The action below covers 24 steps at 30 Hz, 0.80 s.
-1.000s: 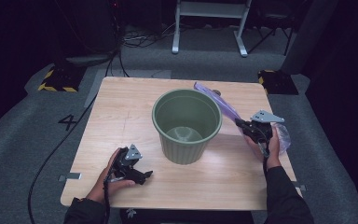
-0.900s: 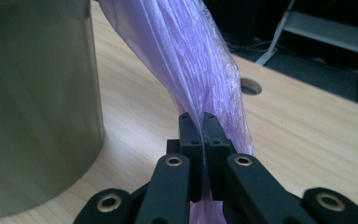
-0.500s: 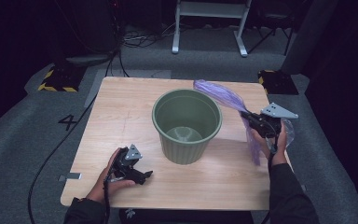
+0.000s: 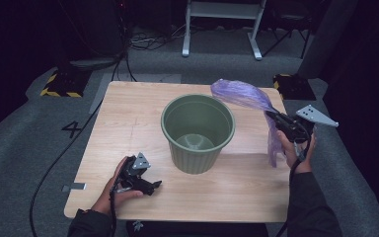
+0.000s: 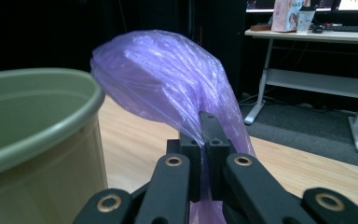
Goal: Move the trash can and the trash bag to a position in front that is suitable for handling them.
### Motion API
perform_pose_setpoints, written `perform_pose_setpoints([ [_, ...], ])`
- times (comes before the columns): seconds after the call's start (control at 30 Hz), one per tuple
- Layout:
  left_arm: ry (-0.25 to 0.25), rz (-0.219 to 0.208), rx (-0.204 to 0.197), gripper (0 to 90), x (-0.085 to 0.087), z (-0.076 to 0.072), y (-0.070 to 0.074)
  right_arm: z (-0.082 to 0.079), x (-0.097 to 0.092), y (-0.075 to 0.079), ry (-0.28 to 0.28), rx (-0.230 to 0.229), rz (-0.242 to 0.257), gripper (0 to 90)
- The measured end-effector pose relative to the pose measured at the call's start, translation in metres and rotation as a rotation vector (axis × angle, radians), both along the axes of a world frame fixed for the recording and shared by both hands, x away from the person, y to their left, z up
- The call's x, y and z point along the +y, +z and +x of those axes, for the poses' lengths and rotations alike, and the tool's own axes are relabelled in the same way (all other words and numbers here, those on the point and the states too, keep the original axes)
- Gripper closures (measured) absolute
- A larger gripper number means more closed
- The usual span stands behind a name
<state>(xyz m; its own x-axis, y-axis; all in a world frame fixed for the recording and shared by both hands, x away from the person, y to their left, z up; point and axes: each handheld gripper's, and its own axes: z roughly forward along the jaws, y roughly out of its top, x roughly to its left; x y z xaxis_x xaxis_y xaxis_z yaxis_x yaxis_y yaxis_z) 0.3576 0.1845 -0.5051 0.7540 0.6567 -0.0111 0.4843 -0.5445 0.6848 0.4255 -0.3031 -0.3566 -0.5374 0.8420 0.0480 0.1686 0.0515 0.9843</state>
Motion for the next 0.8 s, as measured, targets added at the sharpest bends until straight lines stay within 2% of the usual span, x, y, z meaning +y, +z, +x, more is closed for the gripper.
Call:
perform_pose_setpoints([
  [0.03,0.000,0.000,0.000,0.0,0.000,0.000,0.000,0.000,0.000,0.000,0.000,0.000,0.000,90.0],
  [0.1,0.000,0.000,0.000,0.0,0.000,0.000,0.000,0.002,0.000,-0.002,0.012,0.010,0.032,90.0],
  [0.13,0.000,0.000,-0.001,0.0,0.000,0.000,0.000,0.006,-0.001,-0.005,0.023,0.031,0.072,90.0],
  [0.23,0.000,0.000,-0.001,0.0,0.000,0.000,0.000,0.008,0.000,-0.007,0.025,0.041,0.083,90.0],
  [0.3,0.000,0.000,0.000,0.0,0.000,0.000,0.000,0.005,0.006,-0.008,0.040,0.029,0.042,90.0],
  [0.33,0.000,0.000,0.000,0.0,0.000,0.000,0.000,0.005,0.006,-0.008,0.040,0.029,0.042,90.0],
  [0.43,0.000,0.000,0.000,0.0,0.000,0.000,0.000,-0.003,0.012,-0.007,0.085,-0.005,-0.004,90.0],
  [0.63,0.000,0.000,0.000,0.0,0.000,0.000,0.000,-0.010,0.016,-0.010,0.160,-0.045,-0.030,90.0],
  [0.7,0.000,0.000,-0.001,0.0,0.000,0.000,0.000,-0.012,0.019,-0.013,0.151,-0.045,-0.076,89.9],
  [0.8,0.000,0.000,0.000,0.0,0.000,0.000,0.000,-0.013,0.020,-0.014,0.144,-0.052,-0.101,89.9],
])
